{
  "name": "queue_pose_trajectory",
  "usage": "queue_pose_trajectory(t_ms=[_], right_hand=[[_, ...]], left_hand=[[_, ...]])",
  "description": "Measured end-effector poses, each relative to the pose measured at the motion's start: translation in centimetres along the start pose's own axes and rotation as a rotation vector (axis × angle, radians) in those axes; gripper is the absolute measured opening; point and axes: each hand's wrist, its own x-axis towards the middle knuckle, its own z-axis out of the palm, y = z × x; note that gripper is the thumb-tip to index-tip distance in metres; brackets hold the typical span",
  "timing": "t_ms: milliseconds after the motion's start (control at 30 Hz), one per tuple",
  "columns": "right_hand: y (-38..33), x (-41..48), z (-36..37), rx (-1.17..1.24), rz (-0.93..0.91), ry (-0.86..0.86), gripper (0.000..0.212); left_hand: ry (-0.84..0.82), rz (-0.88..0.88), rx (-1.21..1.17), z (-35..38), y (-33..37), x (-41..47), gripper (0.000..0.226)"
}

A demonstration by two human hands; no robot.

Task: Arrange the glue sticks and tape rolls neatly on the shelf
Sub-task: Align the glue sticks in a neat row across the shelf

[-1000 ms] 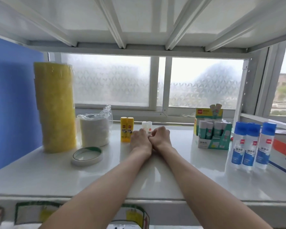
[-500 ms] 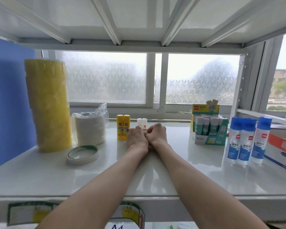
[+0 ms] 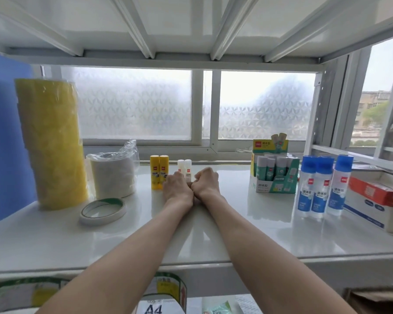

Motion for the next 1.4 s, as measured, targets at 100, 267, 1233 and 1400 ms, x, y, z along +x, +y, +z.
queue_pose_trajectory(t_ms=[100, 267, 1233, 1400], right_hand=[[-1.2, -3.0, -2.5, -0.044, -0.026, -0.031, 0.034], [-0.6, -10.2, -9.8, -0.033, -0.222, 0.257, 0.016], [9.7, -8.6, -21.8, -0.183, 0.295, 0.328, 0.022], [9.3, -8.2, -20.8, -0.198, 0.190, 0.261, 0.025]], left_hand=[[-0.019, 0.011, 0.002, -0.7, 0.0, -1.0, 0.026], [-0.107, 0.149, -0.274, -3.3, 3.3, -6.8, 0.032], [-0.673, 0.322, -0.847, 2.7, 16.0, -11.9, 0.044], [-0.688, 0.319, -0.854, 1.8, 14.4, -11.0, 0.046]])
